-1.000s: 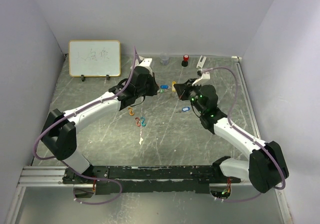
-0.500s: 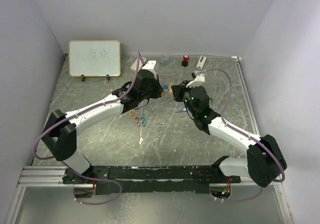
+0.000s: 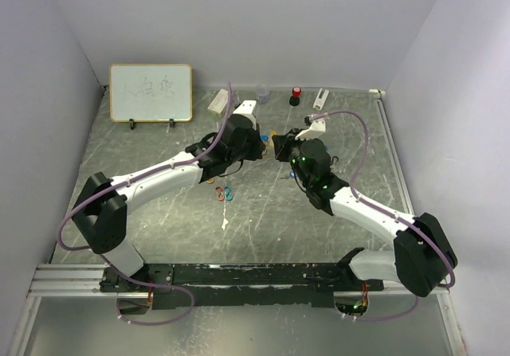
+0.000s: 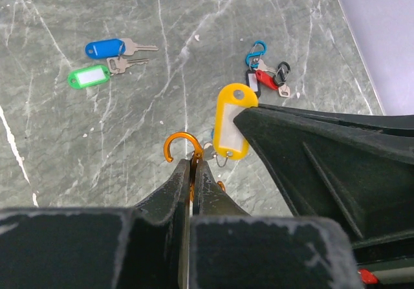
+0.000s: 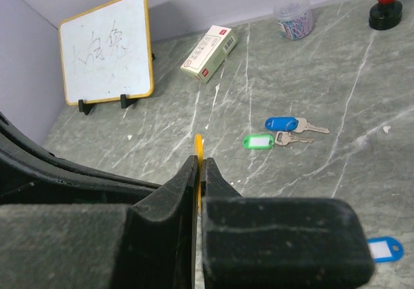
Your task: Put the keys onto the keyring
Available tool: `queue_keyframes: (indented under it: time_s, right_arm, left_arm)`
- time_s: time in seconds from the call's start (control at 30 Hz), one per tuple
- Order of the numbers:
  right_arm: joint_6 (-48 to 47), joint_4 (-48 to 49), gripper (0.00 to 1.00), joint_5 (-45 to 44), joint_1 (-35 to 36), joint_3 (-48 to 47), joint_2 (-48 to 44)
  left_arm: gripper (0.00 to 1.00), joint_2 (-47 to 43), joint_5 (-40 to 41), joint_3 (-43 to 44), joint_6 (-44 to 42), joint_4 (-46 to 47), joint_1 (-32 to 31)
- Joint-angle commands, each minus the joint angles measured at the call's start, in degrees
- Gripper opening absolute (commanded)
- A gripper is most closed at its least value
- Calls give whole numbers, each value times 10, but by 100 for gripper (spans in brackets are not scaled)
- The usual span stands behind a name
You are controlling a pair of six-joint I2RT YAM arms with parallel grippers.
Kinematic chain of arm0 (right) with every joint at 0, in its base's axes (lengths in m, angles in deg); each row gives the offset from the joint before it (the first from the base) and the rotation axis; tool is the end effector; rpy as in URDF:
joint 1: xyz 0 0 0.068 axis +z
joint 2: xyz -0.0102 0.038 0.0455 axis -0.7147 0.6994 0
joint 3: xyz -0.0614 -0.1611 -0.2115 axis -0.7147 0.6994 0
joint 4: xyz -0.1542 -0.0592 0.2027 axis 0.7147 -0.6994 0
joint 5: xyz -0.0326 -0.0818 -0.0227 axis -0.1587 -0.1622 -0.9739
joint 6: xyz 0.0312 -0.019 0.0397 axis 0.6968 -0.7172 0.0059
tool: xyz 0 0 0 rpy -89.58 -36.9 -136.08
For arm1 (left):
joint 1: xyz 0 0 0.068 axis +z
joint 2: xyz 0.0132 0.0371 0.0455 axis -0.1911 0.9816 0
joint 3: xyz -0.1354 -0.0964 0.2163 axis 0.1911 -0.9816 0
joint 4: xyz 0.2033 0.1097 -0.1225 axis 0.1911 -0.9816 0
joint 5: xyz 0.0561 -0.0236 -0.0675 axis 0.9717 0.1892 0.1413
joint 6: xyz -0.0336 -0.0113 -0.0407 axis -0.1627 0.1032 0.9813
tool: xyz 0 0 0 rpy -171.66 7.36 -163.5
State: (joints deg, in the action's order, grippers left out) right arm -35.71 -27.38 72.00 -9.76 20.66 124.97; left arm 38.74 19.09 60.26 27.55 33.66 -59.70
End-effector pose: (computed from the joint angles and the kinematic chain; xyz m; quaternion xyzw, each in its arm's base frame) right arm 0.2355 0.1577 0.2702 0.0615 0.7398 0.2726 0.6120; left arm 0.2594 -0.2842 0.2949 0.0633 0.8463 -0.2771 0.4506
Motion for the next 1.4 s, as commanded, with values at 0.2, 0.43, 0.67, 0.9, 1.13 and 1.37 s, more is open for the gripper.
queue_keyframes:
  time_s: [0.2,0.43,0.67,0.9,1.13,1.37]
  right_arm:
    - [3,15,0,-26,10,-13,-17]
    - [6,13,0,-35,13,-11,-28]
    - [1,9,0,-38,13,-10,-34]
    - [-6,1,0,-38,15,-10,-43]
    - [-9,-2,0,-35,16,-9,-40]
    - [-7,-1,0,-33,19,-12,-33]
  left_arm:
    - [7,12,15,33,4,14,-18]
    - [7,22,22,41,6,11,-27]
    - [7,28,28,45,9,10,-31]
    - [7,14,47,34,12,17,-31]
    - [7,-12,58,16,13,27,-31]
    - [7,-19,52,11,13,29,-31]
